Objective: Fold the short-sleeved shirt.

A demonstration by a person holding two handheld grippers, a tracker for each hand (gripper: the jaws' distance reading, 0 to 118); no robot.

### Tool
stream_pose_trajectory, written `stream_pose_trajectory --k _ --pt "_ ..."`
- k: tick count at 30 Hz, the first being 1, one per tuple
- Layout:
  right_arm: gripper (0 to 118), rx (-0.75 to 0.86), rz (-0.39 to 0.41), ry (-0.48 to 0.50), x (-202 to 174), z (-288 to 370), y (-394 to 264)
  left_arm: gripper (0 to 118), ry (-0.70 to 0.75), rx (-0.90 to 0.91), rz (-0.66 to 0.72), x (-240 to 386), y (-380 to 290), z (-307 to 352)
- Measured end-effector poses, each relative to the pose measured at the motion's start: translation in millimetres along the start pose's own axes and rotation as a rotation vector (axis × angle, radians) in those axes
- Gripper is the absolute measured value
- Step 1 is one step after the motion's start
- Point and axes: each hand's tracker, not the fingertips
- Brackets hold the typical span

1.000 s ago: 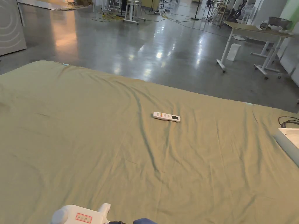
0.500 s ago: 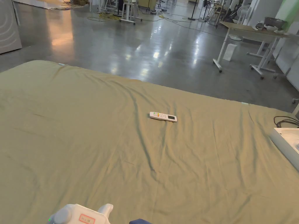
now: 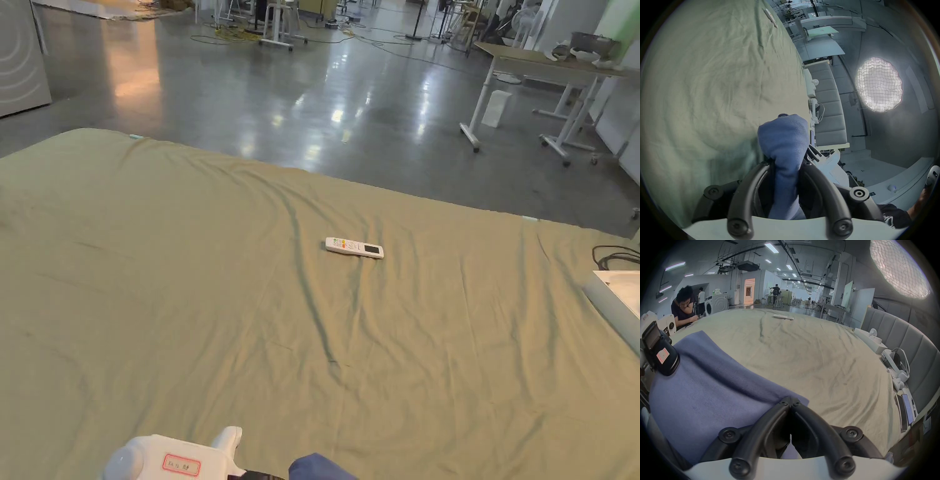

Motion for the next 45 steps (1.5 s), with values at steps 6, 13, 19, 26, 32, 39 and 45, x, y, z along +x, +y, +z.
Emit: stream_pose_trajectory --k 6,13,19,26,32,39,45 --pt "0 0.067 -0.017 -0.023 17 14 32 25 -0.024 0.028 0.006 24 15 21" --pt "0 0.219 -0.063 -0.076 56 33 95 25 0.121 0.065 0.023 29 50 95" --pt "0 0.335 -0.122 -0.111 89 49 152 25 0.261 0.162 0.115 16 77 185" --pt "0 0.397 -0.127 -0.130 104 54 189 25 0.411 0.227 0.123 8 102 292" --pt "0 0.397 -0.131 -0.145 106 55 194 25 0.651 0.231 0.128 -1 120 367" --pt "0 0.371 -0.120 -0.147 101 52 185 35 0.835 0.245 0.185 -23 122 393" --pt "0 0.353 -0.116 -0.137 97 51 179 61 0.945 0.253 0.193 -34 123 393"
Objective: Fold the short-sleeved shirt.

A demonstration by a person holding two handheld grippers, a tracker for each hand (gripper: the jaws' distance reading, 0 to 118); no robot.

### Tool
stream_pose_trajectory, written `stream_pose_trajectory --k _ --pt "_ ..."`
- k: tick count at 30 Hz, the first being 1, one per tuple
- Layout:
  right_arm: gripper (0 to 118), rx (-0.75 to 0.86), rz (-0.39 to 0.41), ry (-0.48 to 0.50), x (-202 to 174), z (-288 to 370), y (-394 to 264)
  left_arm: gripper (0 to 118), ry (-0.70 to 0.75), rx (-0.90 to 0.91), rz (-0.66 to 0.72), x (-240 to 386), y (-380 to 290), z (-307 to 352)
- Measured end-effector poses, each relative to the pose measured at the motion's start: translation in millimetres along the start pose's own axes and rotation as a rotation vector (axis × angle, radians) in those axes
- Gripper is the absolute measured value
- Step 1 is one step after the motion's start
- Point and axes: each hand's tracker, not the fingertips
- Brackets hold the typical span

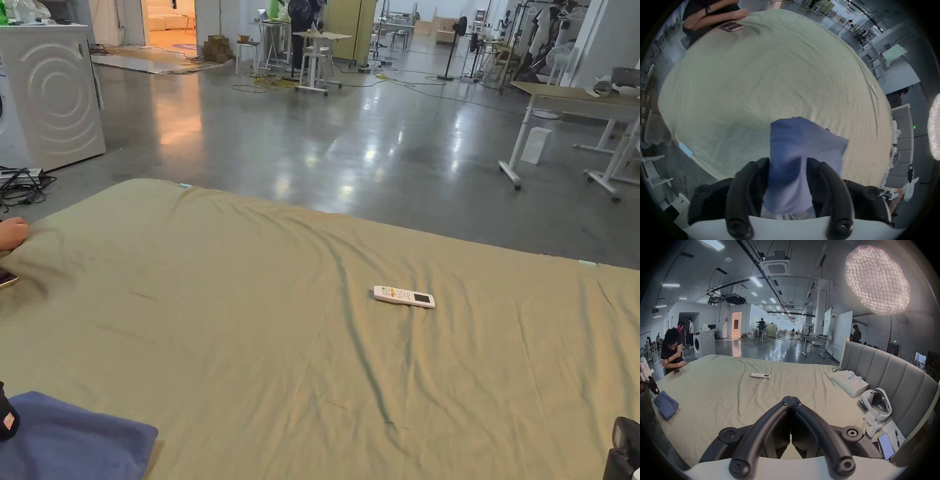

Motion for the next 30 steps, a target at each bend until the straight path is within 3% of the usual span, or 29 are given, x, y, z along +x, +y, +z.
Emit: stream_pose_trajectory --k 8,14,20,24,27,30 --pt "0 0.000 -0.004 0.017 0 2 -2 61 0.175 0.192 -0.106 20 -6 34" --pt "0 -0.007 -0.025 0.030 -1 -1 -6 61 0.086 0.439 -0.224 78 -34 39" --pt "0 -0.010 -0.055 0.024 0 -13 -4 60 0.088 0.710 -0.398 180 -94 15" --pt "0 0.000 -0.074 0.019 0 -19 0 51 0.079 0.885 -0.507 255 -144 6" --pt "0 0.011 -0.072 0.016 -2 -20 3 32 0.000 0.945 -0.520 295 -165 -7" --pt "0 0.019 -0.074 0.021 -3 -20 3 27 -0.038 1.018 -0.540 334 -192 -11"
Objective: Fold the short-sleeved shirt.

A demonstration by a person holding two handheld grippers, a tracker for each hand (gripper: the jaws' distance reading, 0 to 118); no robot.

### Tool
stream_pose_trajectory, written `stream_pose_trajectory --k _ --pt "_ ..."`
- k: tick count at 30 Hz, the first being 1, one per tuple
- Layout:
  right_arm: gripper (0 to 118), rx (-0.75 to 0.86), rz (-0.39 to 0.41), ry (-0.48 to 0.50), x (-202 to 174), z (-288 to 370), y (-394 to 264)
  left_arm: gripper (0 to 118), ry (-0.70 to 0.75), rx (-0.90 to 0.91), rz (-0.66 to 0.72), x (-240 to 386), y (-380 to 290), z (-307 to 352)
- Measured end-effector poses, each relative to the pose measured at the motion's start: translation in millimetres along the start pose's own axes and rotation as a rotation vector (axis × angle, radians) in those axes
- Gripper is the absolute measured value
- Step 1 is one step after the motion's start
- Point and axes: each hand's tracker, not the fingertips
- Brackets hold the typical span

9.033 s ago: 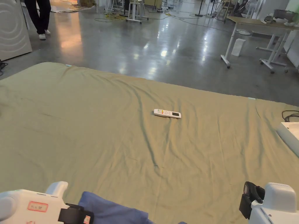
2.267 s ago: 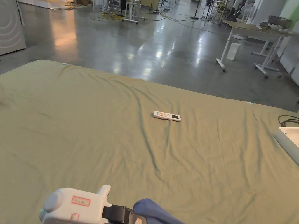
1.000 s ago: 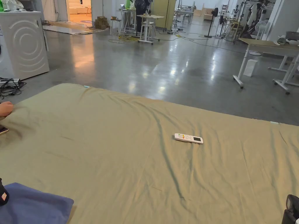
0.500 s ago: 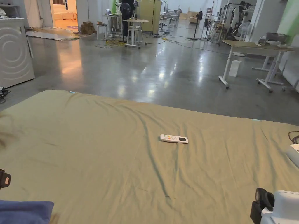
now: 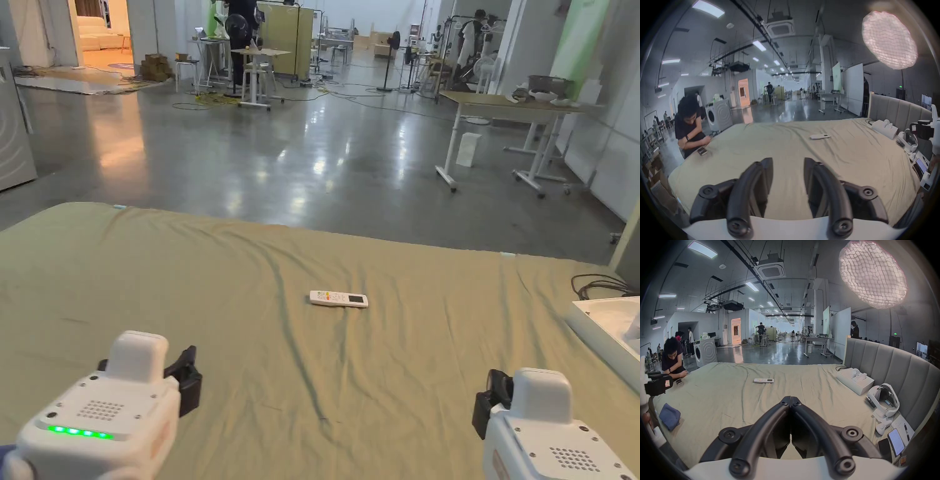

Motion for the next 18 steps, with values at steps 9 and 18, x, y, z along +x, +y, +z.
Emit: stream_pose_trajectory --k 9,18 --pt "0 0.003 -0.023 0.007 6 4 -6 3 -0.069 0.009 0.004 76 2 0" --pt "0 0.031 -0.032 0.000 17 6 1 3 -0.045 0.038 0.045 84 4 3"
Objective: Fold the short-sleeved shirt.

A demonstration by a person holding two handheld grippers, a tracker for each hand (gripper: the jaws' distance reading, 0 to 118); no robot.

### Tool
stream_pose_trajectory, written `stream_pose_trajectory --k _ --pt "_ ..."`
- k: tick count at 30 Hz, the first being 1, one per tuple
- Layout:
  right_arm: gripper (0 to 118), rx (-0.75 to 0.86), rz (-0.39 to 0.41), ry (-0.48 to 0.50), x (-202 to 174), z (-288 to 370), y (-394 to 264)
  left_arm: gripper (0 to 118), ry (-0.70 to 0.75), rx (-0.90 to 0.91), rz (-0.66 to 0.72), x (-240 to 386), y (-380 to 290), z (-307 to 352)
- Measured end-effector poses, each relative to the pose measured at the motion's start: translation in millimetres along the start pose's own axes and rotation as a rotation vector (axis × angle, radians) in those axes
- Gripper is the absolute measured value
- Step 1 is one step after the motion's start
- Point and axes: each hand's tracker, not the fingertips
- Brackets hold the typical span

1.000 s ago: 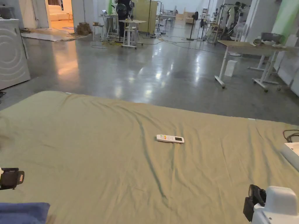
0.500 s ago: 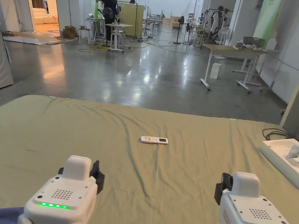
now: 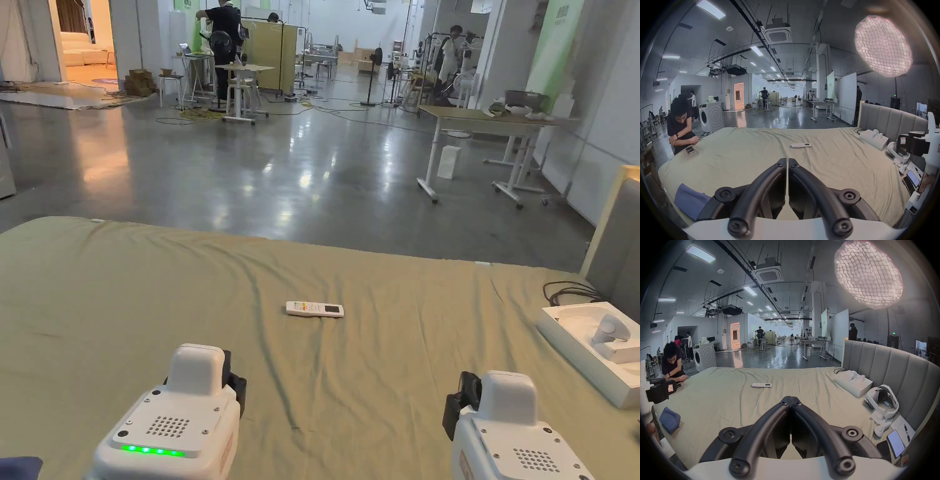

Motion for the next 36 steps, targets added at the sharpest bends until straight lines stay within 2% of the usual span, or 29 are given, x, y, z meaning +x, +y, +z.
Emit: stream_pose_trajectory --k 9,21,24,26,29,32,35,36 --pt "0 0.018 -0.016 -0.013 5 0 3 3 0.043 0.020 0.067 -21 2 3" --pt "0 0.019 0.008 -0.009 3 2 4 5 0.022 0.030 0.049 -10 10 4" --pt "23 0.006 0.016 -0.018 2 1 5 28 0.009 0.017 0.058 -13 11 2" --pt "47 0.009 0.032 -0.029 -1 1 5 32 -0.004 0.002 0.070 -14 12 0" --pt "80 0.011 0.039 -0.020 -1 1 5 57 -0.018 0.001 0.093 -17 13 1" --pt "88 0.010 0.038 -0.020 -3 -1 4 66 0.013 0.010 0.073 -16 15 2" --pt "107 0.023 0.023 -0.026 -3 -2 6 67 0.026 0.026 0.055 -15 18 3" --pt "110 0.026 0.018 -0.026 -3 -2 7 67 0.031 0.029 0.050 -15 19 3"
